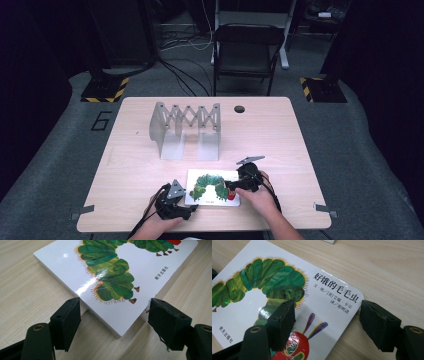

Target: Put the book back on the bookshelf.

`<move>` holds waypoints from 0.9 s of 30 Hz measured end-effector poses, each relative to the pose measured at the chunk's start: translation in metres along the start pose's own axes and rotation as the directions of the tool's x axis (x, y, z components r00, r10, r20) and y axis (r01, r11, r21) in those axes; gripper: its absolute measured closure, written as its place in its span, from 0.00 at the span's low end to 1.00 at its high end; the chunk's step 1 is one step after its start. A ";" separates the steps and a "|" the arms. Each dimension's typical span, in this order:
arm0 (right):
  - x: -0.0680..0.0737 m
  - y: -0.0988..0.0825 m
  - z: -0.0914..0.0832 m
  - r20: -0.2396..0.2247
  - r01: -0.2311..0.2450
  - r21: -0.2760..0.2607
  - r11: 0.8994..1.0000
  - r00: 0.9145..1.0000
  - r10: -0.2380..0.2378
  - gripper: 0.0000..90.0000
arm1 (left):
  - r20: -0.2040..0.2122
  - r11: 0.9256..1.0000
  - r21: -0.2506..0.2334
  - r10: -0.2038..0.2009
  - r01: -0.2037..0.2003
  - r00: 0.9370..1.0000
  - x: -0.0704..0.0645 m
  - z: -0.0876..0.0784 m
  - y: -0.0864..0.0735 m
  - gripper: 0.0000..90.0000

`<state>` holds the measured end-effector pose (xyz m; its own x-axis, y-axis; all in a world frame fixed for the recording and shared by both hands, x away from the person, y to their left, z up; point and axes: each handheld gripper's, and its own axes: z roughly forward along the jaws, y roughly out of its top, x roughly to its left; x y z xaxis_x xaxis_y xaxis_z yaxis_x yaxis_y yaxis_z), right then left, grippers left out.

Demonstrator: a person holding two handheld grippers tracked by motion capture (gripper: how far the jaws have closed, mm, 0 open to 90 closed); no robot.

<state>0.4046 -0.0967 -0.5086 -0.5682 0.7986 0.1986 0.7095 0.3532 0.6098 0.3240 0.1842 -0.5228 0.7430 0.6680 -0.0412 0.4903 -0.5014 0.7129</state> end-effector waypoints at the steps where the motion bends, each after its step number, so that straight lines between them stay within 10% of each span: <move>1: 0.000 0.000 0.000 -0.002 0.004 -0.001 1.000 1.000 -0.004 0.32 | -0.008 1.000 -0.004 -0.003 0.003 1.000 -0.002 0.000 0.000 0.29; 27: -0.006 0.015 0.005 -0.015 0.029 0.030 0.999 0.999 -0.029 0.40 | -0.013 1.000 -0.011 0.019 -0.019 1.000 0.000 -0.002 -0.004 0.29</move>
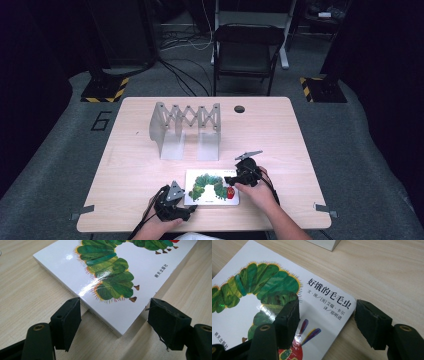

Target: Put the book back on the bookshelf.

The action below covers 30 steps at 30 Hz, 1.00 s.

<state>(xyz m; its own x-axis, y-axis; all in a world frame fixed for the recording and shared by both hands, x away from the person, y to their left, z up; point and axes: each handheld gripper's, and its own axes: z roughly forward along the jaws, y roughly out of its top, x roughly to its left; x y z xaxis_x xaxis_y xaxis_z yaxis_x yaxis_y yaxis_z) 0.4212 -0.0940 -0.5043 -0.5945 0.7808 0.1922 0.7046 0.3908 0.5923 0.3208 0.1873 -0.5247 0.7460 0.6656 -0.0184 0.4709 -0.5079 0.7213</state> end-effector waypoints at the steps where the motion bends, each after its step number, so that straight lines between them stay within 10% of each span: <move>1: -0.001 0.001 0.001 0.000 0.002 0.003 1.000 1.000 -0.002 0.39 | -0.003 1.000 0.001 0.000 0.000 1.000 0.000 0.000 0.000 0.29; 30: 0.000 0.014 0.004 0.009 -0.049 0.083 0.995 0.999 0.049 0.42 | -0.004 1.000 0.002 0.028 -0.028 1.000 0.000 0.002 0.000 0.25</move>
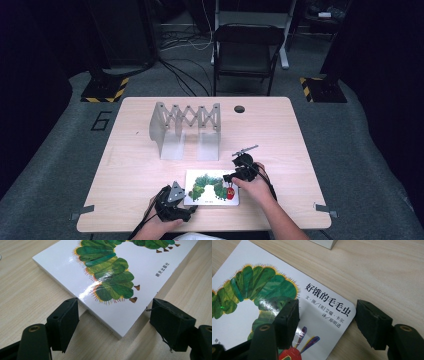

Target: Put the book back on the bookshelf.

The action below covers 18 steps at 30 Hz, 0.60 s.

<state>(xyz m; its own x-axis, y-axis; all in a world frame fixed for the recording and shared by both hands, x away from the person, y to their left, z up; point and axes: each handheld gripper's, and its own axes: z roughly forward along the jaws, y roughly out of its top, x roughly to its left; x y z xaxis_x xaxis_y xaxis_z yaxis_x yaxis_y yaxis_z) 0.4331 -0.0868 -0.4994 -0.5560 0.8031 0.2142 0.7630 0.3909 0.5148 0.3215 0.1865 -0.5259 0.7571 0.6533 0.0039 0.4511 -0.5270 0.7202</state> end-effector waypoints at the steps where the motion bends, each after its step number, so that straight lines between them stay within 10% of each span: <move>1: -0.001 0.000 0.000 -0.004 -0.003 0.000 1.000 1.000 0.003 0.42 | 0.000 1.000 0.000 0.001 -0.001 1.000 0.000 0.000 0.000 0.25; 18: 0.005 -0.003 -0.002 0.017 -0.002 -0.018 1.000 1.000 0.002 0.41 | -0.028 1.000 -0.014 -0.017 0.017 0.999 -0.005 0.002 -0.002 0.19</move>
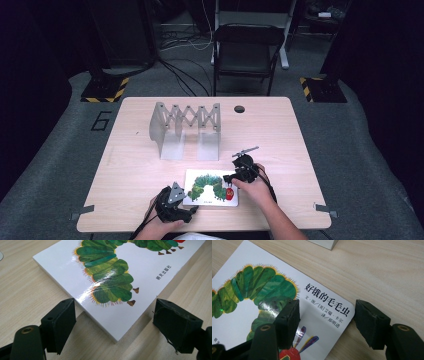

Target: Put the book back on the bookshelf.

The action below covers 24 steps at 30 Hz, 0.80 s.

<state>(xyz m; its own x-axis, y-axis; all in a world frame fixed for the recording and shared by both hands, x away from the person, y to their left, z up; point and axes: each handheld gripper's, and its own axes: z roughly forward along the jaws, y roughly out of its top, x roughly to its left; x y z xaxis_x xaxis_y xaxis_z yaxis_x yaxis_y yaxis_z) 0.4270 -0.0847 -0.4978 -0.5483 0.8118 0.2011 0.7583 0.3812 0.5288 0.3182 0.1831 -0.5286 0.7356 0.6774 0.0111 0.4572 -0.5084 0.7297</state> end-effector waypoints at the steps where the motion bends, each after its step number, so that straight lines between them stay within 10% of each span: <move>1: 0.000 0.000 0.000 0.000 -0.001 -0.001 1.000 1.000 0.001 0.41 | 0.004 1.000 -0.001 0.000 0.000 1.000 0.000 0.000 0.000 0.18; 24: 0.003 0.003 -0.007 -0.001 0.006 -0.016 1.000 1.000 -0.006 0.42 | -0.014 1.000 -0.001 -0.018 0.018 1.000 -0.004 0.002 0.000 0.14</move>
<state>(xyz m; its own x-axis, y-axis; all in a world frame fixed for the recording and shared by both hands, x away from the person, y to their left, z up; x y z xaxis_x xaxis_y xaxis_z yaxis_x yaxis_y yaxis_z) 0.4255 -0.0846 -0.4896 -0.5530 0.8092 0.1985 0.7494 0.3789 0.5430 0.3167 0.1795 -0.5297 0.7202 0.6937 0.0071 0.4701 -0.4956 0.7304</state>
